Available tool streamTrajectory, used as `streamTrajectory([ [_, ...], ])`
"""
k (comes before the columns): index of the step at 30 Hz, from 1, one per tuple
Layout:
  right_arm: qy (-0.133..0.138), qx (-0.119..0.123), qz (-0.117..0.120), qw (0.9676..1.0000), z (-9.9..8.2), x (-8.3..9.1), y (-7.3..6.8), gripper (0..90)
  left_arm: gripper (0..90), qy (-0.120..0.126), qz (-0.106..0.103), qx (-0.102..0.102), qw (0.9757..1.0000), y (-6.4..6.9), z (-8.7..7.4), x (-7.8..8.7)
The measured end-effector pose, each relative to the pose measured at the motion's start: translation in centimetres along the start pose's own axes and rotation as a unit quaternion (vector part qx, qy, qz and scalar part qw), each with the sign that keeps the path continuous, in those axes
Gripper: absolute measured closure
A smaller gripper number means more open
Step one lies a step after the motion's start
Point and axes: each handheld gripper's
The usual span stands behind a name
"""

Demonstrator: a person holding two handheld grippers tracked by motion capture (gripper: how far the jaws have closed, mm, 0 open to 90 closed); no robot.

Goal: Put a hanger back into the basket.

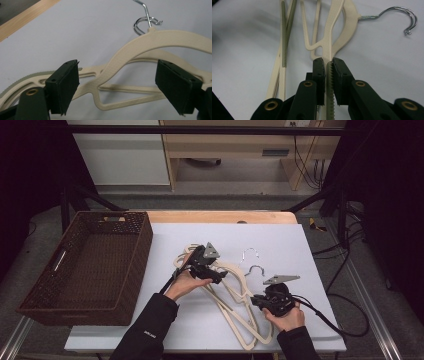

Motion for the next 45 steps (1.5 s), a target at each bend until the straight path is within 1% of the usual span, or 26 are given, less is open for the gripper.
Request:
streamTrajectory([
  [3,-0.002,0.000,0.001,1.0000,0.0,0.0,0.0,81.0,23.9,0.000,0.002,-0.007,1.0000,0.0,-0.1,-0.6],
  [6,-0.002,-0.001,0.002,1.0000,0.0,0.0,-0.1,81.0,28.3,0.005,0.002,-0.012,0.9999,0.1,-0.1,-1.1],
  [11,-0.003,0.006,0.005,1.0000,0.0,0.0,-0.2,81.0,34.2,-0.001,0.004,-0.022,0.9997,0.2,-0.2,-1.9],
  [14,-0.002,0.003,0.008,1.0000,0.1,0.0,-0.4,81.0,38.6,-0.002,0.006,-0.025,0.9997,0.3,-0.3,-2.2],
  [15,-0.004,0.007,0.007,0.9999,0.0,0.1,-0.4,81.1,40.8,0.000,0.007,-0.022,0.9997,0.4,-0.3,-2.3],
  [16,-0.003,0.008,0.007,0.9999,0.1,0.0,-0.4,81.0,42.7,-0.001,0.009,-0.026,0.9996,0.4,-0.3,-2.3],
  [17,-0.003,0.013,0.009,0.9999,0.0,0.0,-0.3,81.1,45.0,-0.002,0.012,-0.030,0.9995,0.5,-0.3,-2.3],
  [19,-0.001,0.021,0.012,0.9997,0.0,0.0,-0.3,81.1,49.8,-0.002,0.009,-0.033,0.9994,0.6,-0.3,-2.2],
  [21,0.001,0.017,0.012,0.9998,0.0,0.0,-0.3,81.0,54.1,-0.003,0.013,-0.043,0.9990,0.8,-0.2,-2.1],
  [23,-0.002,0.019,0.011,0.9998,0.0,0.1,-0.3,81.0,55.7,-0.007,0.017,-0.054,0.9984,1.0,-0.2,-2.0],
  [25,-0.005,0.014,0.011,0.9998,0.0,0.1,-0.4,80.9,57.0,-0.010,0.020,-0.059,0.9980,1.1,-0.2,-1.8],
  [29,-0.008,0.020,0.017,0.9996,0.0,0.2,-0.4,80.9,59.1,-0.013,0.034,-0.088,0.9954,1.7,-0.1,-0.9],
  [30,-0.008,0.025,0.021,0.9994,0.0,0.2,-0.3,80.8,59.6,-0.010,0.037,-0.092,0.9950,1.9,-0.1,-0.7],
  [31,-0.007,0.024,0.026,0.9994,0.0,0.3,-0.3,80.8,60.1,-0.010,0.037,-0.092,0.9950,1.9,-0.1,-0.7],
  [32,-0.007,0.018,0.030,0.9994,0.0,0.4,-0.4,80.7,60.8,-0.010,0.039,-0.101,0.9940,2.1,-0.1,-0.1],
  [33,-0.008,0.022,0.031,0.9992,0.0,0.5,-0.3,80.5,61.6,-0.009,0.041,-0.105,0.9936,2.3,-0.2,0.2],
  [34,-0.007,0.020,0.031,0.9993,0.0,0.6,-0.3,80.2,62.4,-0.010,0.042,-0.110,0.9930,2.4,-0.3,0.6],
  [36,-0.004,0.029,0.034,0.9990,0.0,0.8,-0.2,78.5,64.7,-0.010,0.041,-0.114,0.9926,2.5,-0.4,0.9],
  [37,-0.004,0.026,0.038,0.9989,0.0,0.9,-0.2,77.4,65.7,-0.009,0.044,-0.123,0.9914,2.8,-0.7,1.5],
  [39,-0.005,0.030,0.038,0.9988,0.0,0.9,-0.2,76.5,67.2,-0.007,0.047,-0.133,0.9899,3.2,-1.0,2.0],
  [40,-0.004,0.034,0.041,0.9986,0.0,1.0,-0.2,75.5,68.0,-0.011,0.051,-0.142,0.9885,3.3,-1.1,2.3],
  [41,-0.004,0.032,0.039,0.9987,0.0,0.9,-0.3,74.2,69.0,-0.015,0.054,-0.151,0.9870,3.4,-1.3,2.6],
  [42,-0.004,0.036,0.041,0.9985,0.0,1.0,-0.2,73.1,69.7,-0.012,0.053,-0.150,0.9872,3.6,-1.4,2.8],
  [43,-0.004,0.032,0.043,0.9986,0.0,1.0,-0.3,72.3,70.5,-0.016,0.055,-0.155,0.9863,3.7,-1.6,3.0],
  [44,0.000,0.043,0.042,0.9982,0.0,1.0,-0.1,71.1,71.3,-0.017,0.055,-0.161,0.9852,3.8,-1.7,3.2],
  [45,0.000,0.039,0.045,0.9982,0.1,1.1,-0.2,68.7,71.9,-0.020,0.056,-0.168,0.9840,4.0,-1.7,3.5],
])
Point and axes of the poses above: each handheld gripper's, and its own axes: x roughly backward along the jaws, z roughly out of its top, y roughly to its right
